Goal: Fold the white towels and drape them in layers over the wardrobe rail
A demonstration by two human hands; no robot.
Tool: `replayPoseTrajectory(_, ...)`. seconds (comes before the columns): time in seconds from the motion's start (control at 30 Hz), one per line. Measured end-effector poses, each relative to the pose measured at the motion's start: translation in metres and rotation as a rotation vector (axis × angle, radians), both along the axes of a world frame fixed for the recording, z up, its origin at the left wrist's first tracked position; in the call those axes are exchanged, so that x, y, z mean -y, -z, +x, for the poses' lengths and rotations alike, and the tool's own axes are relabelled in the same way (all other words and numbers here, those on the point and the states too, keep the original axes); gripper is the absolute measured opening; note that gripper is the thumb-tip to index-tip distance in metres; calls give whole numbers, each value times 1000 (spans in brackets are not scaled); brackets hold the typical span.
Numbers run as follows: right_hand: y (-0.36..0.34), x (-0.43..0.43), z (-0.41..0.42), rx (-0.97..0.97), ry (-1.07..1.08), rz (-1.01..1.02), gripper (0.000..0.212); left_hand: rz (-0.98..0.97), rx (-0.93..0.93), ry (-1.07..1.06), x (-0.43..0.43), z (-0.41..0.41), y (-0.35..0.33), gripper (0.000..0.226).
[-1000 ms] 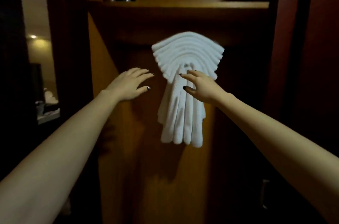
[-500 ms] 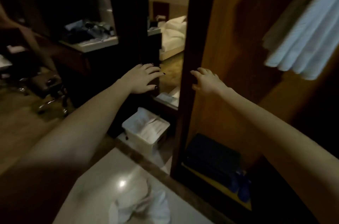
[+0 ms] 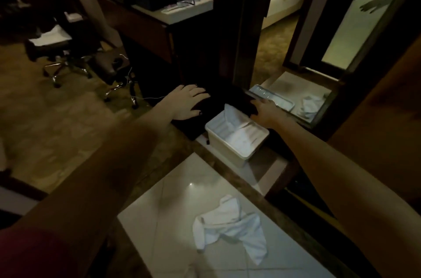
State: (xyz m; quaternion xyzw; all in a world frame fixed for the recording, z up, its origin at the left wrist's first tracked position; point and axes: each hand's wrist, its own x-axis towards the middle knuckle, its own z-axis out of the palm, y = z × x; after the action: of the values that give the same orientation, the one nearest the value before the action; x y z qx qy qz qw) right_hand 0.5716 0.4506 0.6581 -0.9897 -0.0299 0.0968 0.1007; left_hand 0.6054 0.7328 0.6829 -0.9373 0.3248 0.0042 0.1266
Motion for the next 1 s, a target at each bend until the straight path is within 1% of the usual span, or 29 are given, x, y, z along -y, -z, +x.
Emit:
replayPoseTrajectory(0.17, 44, -29, 36, -147, 104, 5, 66, -43, -112, 64, -2, 53, 43, 65)
replayPoseTrajectory(0.23, 59, -34, 51, -174, 124, -5, 69, -59, -151, 98, 5, 74, 61, 65)
replayPoseTrajectory(0.37, 81, -38, 91, -198, 163, 19, 66, -107, -233, 109, 22, 128, 94, 66)
replayPoseTrajectory(0.47, 106, -32, 134, -201, 219, 46, 65, -128, -260, 108, 32, 180, 116, 68)
replayPoseTrajectory(0.6, 144, -20, 206, -231, 286, 77, 63, -108, -284, 157, 47, 265, 142, 67)
replayPoseTrajectory(0.73, 184, 1, 279, -274, 379, 140, 64, -70, -373, 213, 73, 356, 178, 66)
replayPoseTrajectory(0.87, 231, 24, 340, -312, 465, 175, 66, -53, -431, 266, 108, 434, 228, 67)
replayPoseTrajectory(1.0, 298, 46, 387, -319, 527, 171, 68, -50, -465, 285, 136, 484, 309, 66)
